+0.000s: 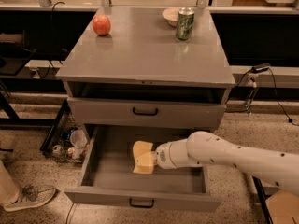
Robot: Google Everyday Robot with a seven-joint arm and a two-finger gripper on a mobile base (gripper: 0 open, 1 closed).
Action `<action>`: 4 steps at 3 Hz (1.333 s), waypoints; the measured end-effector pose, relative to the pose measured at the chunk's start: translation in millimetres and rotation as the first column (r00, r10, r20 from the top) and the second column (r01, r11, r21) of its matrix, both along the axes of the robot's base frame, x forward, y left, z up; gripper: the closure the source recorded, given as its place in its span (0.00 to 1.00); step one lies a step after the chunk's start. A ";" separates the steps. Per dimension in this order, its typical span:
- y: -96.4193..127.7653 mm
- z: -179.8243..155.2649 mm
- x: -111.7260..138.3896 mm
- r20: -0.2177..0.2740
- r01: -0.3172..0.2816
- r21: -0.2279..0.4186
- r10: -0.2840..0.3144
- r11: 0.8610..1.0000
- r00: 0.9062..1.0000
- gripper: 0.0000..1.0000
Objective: Pick sponge from middle drawer and place on counter
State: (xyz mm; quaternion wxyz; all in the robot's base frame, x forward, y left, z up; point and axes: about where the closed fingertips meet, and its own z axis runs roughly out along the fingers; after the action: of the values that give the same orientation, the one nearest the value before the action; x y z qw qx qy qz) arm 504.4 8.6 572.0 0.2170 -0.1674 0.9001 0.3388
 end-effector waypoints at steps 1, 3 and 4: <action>-13.7 59.9 -14.0 0.188 -0.072 0.066 0.059 0.995 0.980 1.00; -66.0 96.1 -11.2 0.305 -0.018 0.078 -0.007 0.997 0.952 1.00; -72.2 109.8 -4.6 0.344 -0.006 0.082 -0.023 0.997 0.939 1.00</action>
Offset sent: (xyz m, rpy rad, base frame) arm -0.0048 -0.1168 0.1442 0.1037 -0.4470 -0.0484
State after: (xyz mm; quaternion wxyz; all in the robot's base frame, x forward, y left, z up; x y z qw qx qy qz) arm 499.8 -63.6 681.8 0.3792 -0.2112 0.8342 0.3401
